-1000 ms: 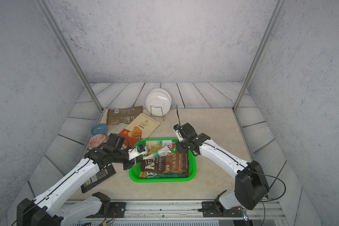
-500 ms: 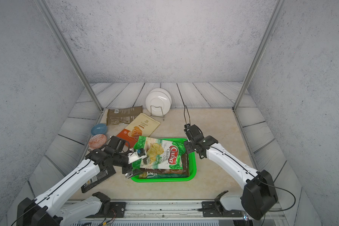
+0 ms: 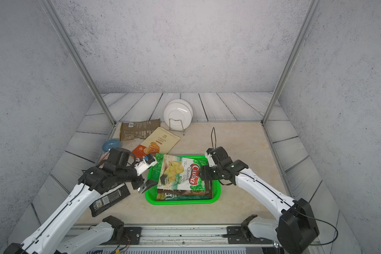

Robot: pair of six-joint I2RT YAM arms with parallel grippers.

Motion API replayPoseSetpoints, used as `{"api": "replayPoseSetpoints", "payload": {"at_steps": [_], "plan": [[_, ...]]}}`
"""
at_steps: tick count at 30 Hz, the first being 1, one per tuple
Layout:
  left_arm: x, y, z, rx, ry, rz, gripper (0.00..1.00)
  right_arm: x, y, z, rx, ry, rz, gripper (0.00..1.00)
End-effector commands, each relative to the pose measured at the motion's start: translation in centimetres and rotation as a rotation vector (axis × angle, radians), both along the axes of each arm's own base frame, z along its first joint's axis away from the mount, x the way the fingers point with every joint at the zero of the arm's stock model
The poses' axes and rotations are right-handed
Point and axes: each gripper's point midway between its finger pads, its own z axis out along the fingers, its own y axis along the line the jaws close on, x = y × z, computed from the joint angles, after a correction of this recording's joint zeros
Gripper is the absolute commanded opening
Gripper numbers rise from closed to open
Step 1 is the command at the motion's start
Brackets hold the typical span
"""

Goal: Put the potato chips into the basket
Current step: Place the potato chip in the basket.

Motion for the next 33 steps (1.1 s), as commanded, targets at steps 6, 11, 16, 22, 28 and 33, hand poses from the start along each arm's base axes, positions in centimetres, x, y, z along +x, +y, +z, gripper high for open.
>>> {"api": "replayPoseSetpoints", "payload": {"at_steps": [6, 11, 16, 22, 28, 33], "plan": [[1.1, 0.9, -3.2, -0.015, 0.046, 0.14, 0.98, 0.1, 2.0, -1.1, 0.108, 0.055, -0.009, 0.52], [2.1, 1.3, -5.1, 0.028, 0.055, 0.176, 0.95, 0.3, 0.5, -2.6, 0.01, 0.046, -0.033, 0.17], [2.5, 1.5, -5.7, 0.05, 0.078, 0.2, 0.93, 0.3, -1.6, -1.7, -0.11, -0.004, -0.032, 0.0], [2.5, 1.6, -5.5, 0.04, 0.068, 0.21, 0.93, -0.2, -2.8, 0.0, -0.199, -0.027, 0.041, 0.0], [2.4, 1.1, -5.2, 0.019, 0.063, 0.186, 0.88, -0.6, -3.4, 0.3, -0.266, -0.007, 0.104, 0.27], [2.3, 0.4, -4.5, 0.003, 0.032, 0.126, 0.68, 0.3, -3.6, 3.7, -0.222, -0.113, 0.046, 0.47]]}}
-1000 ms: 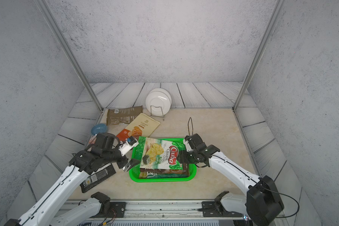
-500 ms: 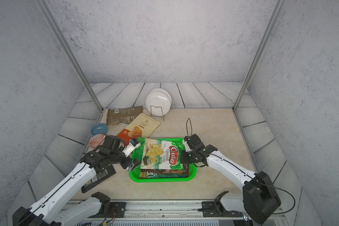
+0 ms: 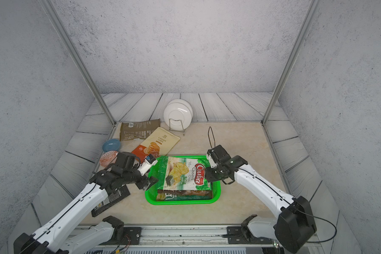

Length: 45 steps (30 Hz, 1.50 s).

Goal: Put the potato chips into the basket
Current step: Place the potato chip in the basket.

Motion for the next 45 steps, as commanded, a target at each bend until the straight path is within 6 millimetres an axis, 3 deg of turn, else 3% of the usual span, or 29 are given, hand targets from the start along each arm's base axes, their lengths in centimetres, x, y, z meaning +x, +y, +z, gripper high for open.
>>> {"api": "replayPoseSetpoints", "payload": {"at_steps": [1, 5, 8, 17, 23, 28, 31, 35, 40, 45], "plan": [[0.1, -0.7, 0.8, -0.028, -0.046, -0.056, 0.63, 0.2, -0.5, 3.1, 0.034, -0.094, -0.023, 0.46], [0.7, -1.7, 0.7, -0.044, -0.054, -0.106, 0.49, 0.8, 2.0, 4.1, 0.199, -0.127, -0.018, 0.4], [1.8, -2.4, 0.2, -0.04, -0.039, -0.117, 0.48, 1.6, 3.3, 3.3, 0.247, -0.096, -0.033, 0.38], [2.8, -3.8, -2.7, -0.005, 0.051, -0.18, 0.43, 3.6, 3.7, -2.8, 0.128, 0.014, -0.063, 0.42], [1.0, -3.2, -5.8, 0.048, 0.11, -0.222, 0.47, 3.3, 3.5, -5.8, 0.074, 0.065, -0.046, 0.48], [0.0, -2.2, -7.9, 0.091, 0.131, -0.221, 0.47, 3.3, 3.3, -5.9, 0.059, 0.058, -0.036, 0.56], [-0.1, -1.7, -8.3, 0.118, 0.145, -0.204, 0.47, 3.6, 3.5, -4.5, 0.071, 0.035, -0.023, 0.58], [0.3, -1.7, -6.5, 0.115, 0.127, -0.186, 0.47, 3.9, 3.9, -1.8, 0.107, -0.016, -0.005, 0.6], [0.9, -1.1, -0.9, 0.084, 0.014, -0.127, 0.59, 3.8, 4.0, 2.3, 0.172, -0.108, 0.008, 0.61], [2.1, 1.3, 3.9, 0.042, -0.061, 0.015, 0.66, 3.4, 3.4, 5.5, 0.24, -0.21, -0.01, 0.61]]}}
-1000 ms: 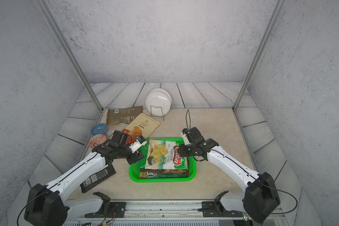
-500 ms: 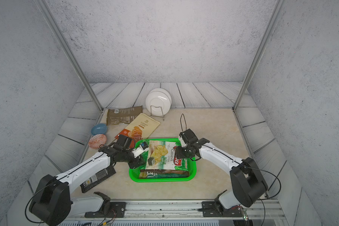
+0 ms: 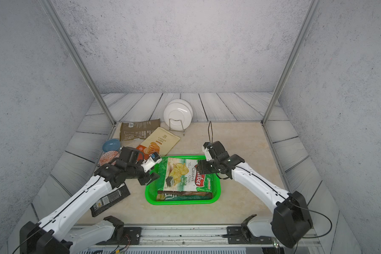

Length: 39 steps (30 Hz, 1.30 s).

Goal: Put the potato chips into the basket
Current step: Place the potato chip in the basket, then pick up the potato chip from the center of the board.

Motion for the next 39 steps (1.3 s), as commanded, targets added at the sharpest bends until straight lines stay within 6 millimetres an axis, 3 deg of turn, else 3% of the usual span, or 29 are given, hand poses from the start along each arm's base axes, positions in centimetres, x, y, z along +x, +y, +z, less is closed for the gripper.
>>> {"api": "replayPoseSetpoints", "payload": {"at_steps": [1, 6, 11, 14, 28, 34, 39], "plan": [[0.6, 2.5, 1.4, -0.016, 0.038, 0.136, 0.66, -0.2, -0.5, 2.8, 0.051, -0.085, -0.015, 0.61], [3.1, 6.8, 0.8, -0.069, 0.108, 0.382, 0.79, -0.6, -1.0, 4.0, 0.117, -0.139, -0.056, 0.62], [5.6, 11.1, -1.9, -0.146, 0.195, 0.62, 0.91, -0.8, -1.0, 4.0, 0.167, -0.167, -0.075, 0.62], [7.0, 12.8, -3.9, -0.197, 0.253, 0.737, 0.9, -0.7, -0.9, 3.7, 0.17, -0.169, -0.07, 0.62], [12.9, 12.5, -9.4, -0.388, 0.39, 0.829, 0.88, -0.9, -0.7, 3.9, 0.177, -0.161, -0.061, 0.63], [14.5, 13.1, -12.1, -0.389, 0.455, 0.909, 0.86, -0.9, -0.9, 4.3, 0.172, -0.17, -0.062, 0.62], [15.5, 13.6, -12.8, -0.388, 0.488, 0.964, 0.87, -0.9, -0.9, 4.3, 0.179, -0.172, -0.068, 0.63]]}}
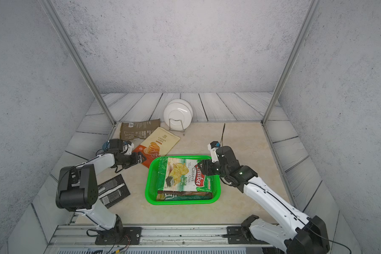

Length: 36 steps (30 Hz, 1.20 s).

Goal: Put the potato chips into the basket
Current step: Pick up the potato chip from the center of the board.

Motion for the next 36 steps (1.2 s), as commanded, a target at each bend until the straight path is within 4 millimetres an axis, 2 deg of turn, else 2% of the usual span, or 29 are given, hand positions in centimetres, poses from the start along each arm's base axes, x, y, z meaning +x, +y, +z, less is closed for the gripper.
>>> {"api": "replayPoseSetpoints", "payload": {"at_steps": [1, 8, 13, 19, 20, 25, 26, 29, 36], "plan": [[1.4, 0.8, 0.5, -0.005, -0.002, 0.066, 0.87, 0.0, -0.2, 1.3, 0.022, -0.028, -0.009, 0.62], [1.8, 0.9, -2.4, -0.027, 0.127, 0.118, 0.86, -0.1, -0.4, 1.8, 0.02, -0.037, -0.016, 0.62], [2.1, 0.9, -3.3, -0.045, 0.16, 0.143, 0.83, -0.2, -0.7, 2.2, 0.015, -0.05, -0.02, 0.62], [2.9, 0.4, -3.3, -0.077, 0.152, 0.143, 0.61, -0.4, -0.7, 1.9, 0.013, -0.042, -0.017, 0.63], [3.1, 0.4, -3.2, -0.079, 0.146, 0.143, 0.54, -0.4, -0.7, 1.9, 0.013, -0.043, -0.017, 0.62], [3.9, 0.3, -2.9, -0.082, 0.13, 0.137, 0.31, -0.5, -0.7, 2.3, 0.019, -0.048, -0.014, 0.62], [4.1, 0.3, -2.7, -0.086, 0.122, 0.134, 0.25, -0.5, -0.7, 2.3, 0.02, -0.048, -0.013, 0.62], [4.6, -0.1, -1.0, -0.106, 0.083, 0.108, 0.0, -0.7, -0.7, 2.5, 0.025, -0.046, -0.007, 0.62], [6.0, -1.5, 5.7, -0.154, -0.091, 0.003, 0.0, -1.0, -0.6, 2.7, 0.038, -0.048, 0.003, 0.62]]}}
